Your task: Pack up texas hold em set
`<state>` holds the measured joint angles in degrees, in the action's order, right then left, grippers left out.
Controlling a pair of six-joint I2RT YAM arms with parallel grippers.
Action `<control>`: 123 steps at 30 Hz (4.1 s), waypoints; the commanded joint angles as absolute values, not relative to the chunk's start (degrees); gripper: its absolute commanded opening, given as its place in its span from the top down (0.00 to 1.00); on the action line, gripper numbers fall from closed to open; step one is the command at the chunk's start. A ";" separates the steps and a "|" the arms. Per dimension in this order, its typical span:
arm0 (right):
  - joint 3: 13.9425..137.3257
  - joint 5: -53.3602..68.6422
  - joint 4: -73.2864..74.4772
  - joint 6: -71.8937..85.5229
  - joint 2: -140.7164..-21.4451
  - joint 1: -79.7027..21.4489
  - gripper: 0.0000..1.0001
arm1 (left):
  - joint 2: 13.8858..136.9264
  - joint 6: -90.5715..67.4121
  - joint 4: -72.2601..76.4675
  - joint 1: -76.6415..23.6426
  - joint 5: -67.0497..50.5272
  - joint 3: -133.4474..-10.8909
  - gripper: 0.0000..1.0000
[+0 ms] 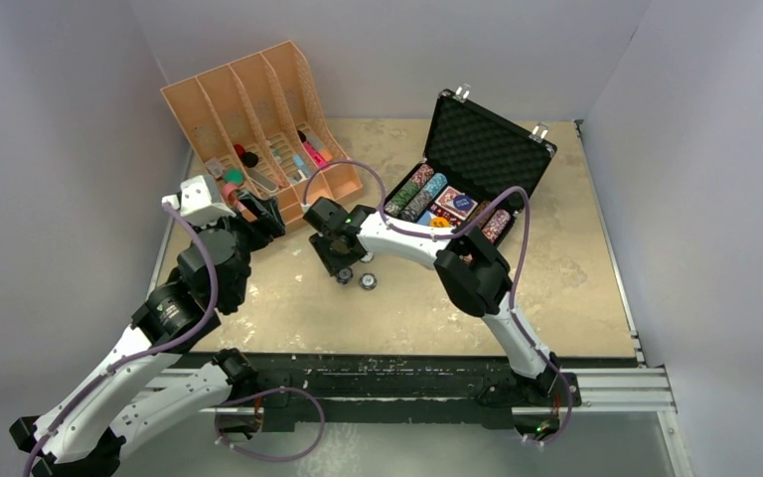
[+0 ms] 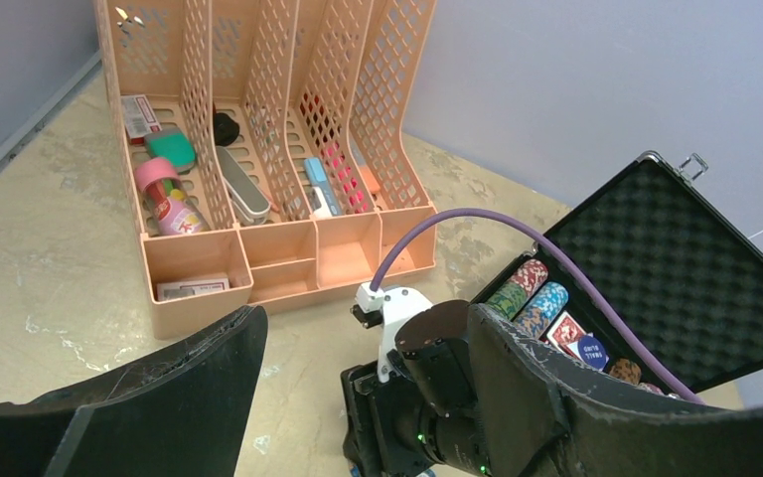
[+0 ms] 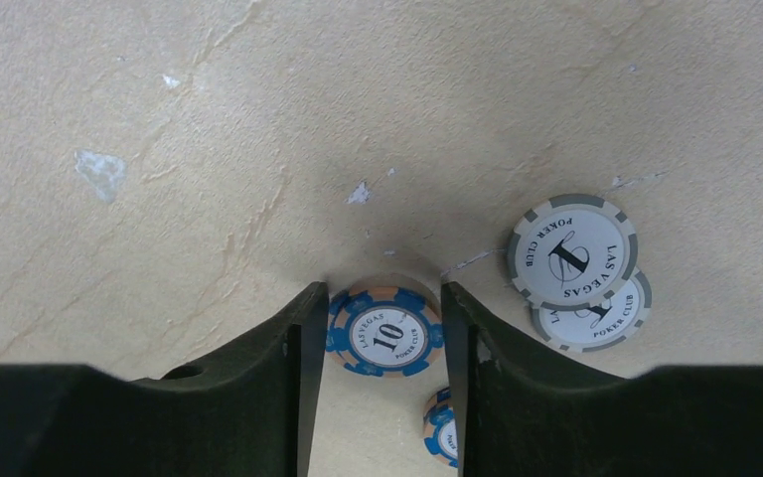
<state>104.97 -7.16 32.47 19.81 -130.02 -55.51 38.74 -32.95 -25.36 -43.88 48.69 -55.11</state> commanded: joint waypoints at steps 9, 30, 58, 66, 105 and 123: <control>105.04 -8.72 35.24 17.43 -126.96 -57.29 0.38 | 38.26 -33.12 -23.91 -43.69 49.33 -54.67 0.27; 103.12 -14.58 36.38 21.26 -130.10 -58.65 0.78 | 38.05 -33.49 -23.94 -43.75 49.66 -54.17 0.27; 83.53 -3.02 20.34 41.97 -99.63 -44.80 0.81 | 51.28 -49.47 2.06 -43.77 20.90 -33.06 0.24; 76.99 1.76 14.06 48.38 -94.80 -43.44 0.81 | 59.54 -50.02 18.56 -43.88 14.79 -29.87 0.24; 67.33 30.81 -3.04 23.97 -74.54 -30.70 0.23 | 59.33 -40.52 18.71 -40.58 1.10 -39.62 1.00; 56.11 49.39 -25.34 28.60 -69.25 -30.15 0.38 | 53.45 -41.18 25.45 -34.20 -28.68 -42.37 1.00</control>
<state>57.30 42.74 -14.22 23.27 -69.45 -30.13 54.61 -38.54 16.82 -34.87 -21.34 -41.47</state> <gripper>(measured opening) 0.673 0.033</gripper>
